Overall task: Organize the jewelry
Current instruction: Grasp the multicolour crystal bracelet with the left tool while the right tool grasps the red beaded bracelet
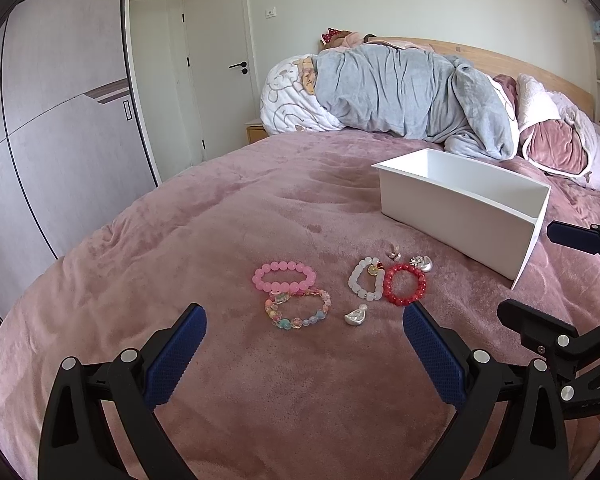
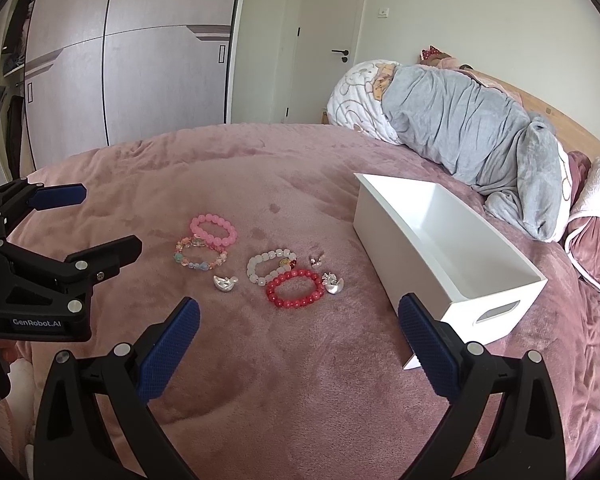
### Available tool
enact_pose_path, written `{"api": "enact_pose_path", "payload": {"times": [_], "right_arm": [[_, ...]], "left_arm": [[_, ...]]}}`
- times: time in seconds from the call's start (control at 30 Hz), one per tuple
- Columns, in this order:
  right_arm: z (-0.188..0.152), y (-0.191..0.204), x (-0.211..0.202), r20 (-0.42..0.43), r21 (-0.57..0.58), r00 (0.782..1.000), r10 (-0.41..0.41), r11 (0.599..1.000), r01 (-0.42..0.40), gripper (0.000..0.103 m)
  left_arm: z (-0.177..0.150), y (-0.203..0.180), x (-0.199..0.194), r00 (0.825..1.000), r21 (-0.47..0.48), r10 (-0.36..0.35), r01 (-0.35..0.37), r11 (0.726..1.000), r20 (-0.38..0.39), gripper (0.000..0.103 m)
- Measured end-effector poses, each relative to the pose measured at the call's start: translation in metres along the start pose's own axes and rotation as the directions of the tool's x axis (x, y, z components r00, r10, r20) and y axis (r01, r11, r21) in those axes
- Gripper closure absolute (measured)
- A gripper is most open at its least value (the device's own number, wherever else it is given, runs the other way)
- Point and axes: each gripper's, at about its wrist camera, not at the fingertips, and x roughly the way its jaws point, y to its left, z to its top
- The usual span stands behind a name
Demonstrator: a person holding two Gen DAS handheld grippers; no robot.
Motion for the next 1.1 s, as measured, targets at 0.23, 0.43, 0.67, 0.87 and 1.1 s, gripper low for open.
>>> {"api": "enact_pose_path", "payload": {"times": [0.23,0.43,0.67,0.87,1.1], "right_arm": [[0.015,0.003,0.024,-0.034,-0.024,0.999,0.03,0.999,-0.031,0.005],[0.022,0.001,0.055,-0.068,-0.028,0.993,0.096,0.995,-0.098,0.008],[0.024,0.003,0.108,-0.139,-0.013,0.976,0.17,0.985,-0.174,0.032],[0.017,0.003,0.15,-0.205,-0.002,0.962,0.18,0.983,-0.184,0.048],[0.004,0.007,0.18,-0.299,0.016,0.933,0.2,0.979,-0.205,0.06]], "left_arm": [[0.009,0.016,0.026,0.999,-0.057,-0.037,0.036,0.998,-0.015,0.003],[0.012,0.04,0.06,0.998,-0.105,-0.045,0.04,0.994,-0.05,0.003],[0.005,0.067,0.113,0.991,-0.134,-0.025,0.007,0.991,-0.134,0.004],[-0.002,0.074,0.148,0.98,-0.141,-0.042,0.014,0.99,-0.195,0.018],[-0.016,0.069,0.175,0.964,-0.121,-0.053,0.021,0.992,-0.262,0.029]]}}
